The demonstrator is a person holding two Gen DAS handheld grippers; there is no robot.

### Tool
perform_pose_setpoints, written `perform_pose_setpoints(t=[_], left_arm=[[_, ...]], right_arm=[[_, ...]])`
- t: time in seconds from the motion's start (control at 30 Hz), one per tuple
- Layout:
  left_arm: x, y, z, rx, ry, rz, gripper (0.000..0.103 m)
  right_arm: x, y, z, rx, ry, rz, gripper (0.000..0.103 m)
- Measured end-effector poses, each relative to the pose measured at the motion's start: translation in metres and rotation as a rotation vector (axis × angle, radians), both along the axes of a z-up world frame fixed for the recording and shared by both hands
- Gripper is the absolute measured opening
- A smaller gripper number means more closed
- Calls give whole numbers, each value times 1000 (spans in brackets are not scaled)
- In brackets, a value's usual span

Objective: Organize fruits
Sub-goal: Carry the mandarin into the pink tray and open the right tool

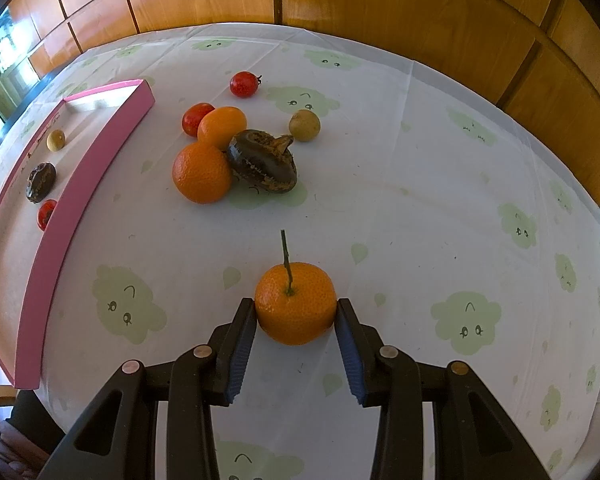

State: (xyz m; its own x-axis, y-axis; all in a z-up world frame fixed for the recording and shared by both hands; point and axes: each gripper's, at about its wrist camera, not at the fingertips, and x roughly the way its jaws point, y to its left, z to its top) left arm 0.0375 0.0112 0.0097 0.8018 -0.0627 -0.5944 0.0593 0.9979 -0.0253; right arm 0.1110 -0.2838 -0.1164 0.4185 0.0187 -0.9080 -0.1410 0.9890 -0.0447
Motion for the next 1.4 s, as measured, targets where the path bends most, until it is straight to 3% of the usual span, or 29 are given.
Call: perform_pose_setpoints(t=[0.3, 0.57, 0.8, 1.03, 1.2, 1.4], left_arm=[[-5, 5, 3, 4, -19, 3, 66], [-6, 13, 1, -5, -13, 10, 66], [-5, 24, -8, -19, 11, 30, 66], [-3, 40, -21, -28, 46, 67, 66], [-3, 47, -26, -32, 58, 86, 66], [-2, 45, -30, -33, 70, 84, 66]], right_arm=[[-5, 17, 5, 96, 14, 48, 40], [-7, 69, 35, 218, -42, 140, 40], [16, 127, 53, 271, -79, 215, 40], [52, 172, 48, 279, -70, 204, 41], [67, 177, 39, 283, -40, 172, 42], [54, 165, 51, 304, -87, 163, 42]])
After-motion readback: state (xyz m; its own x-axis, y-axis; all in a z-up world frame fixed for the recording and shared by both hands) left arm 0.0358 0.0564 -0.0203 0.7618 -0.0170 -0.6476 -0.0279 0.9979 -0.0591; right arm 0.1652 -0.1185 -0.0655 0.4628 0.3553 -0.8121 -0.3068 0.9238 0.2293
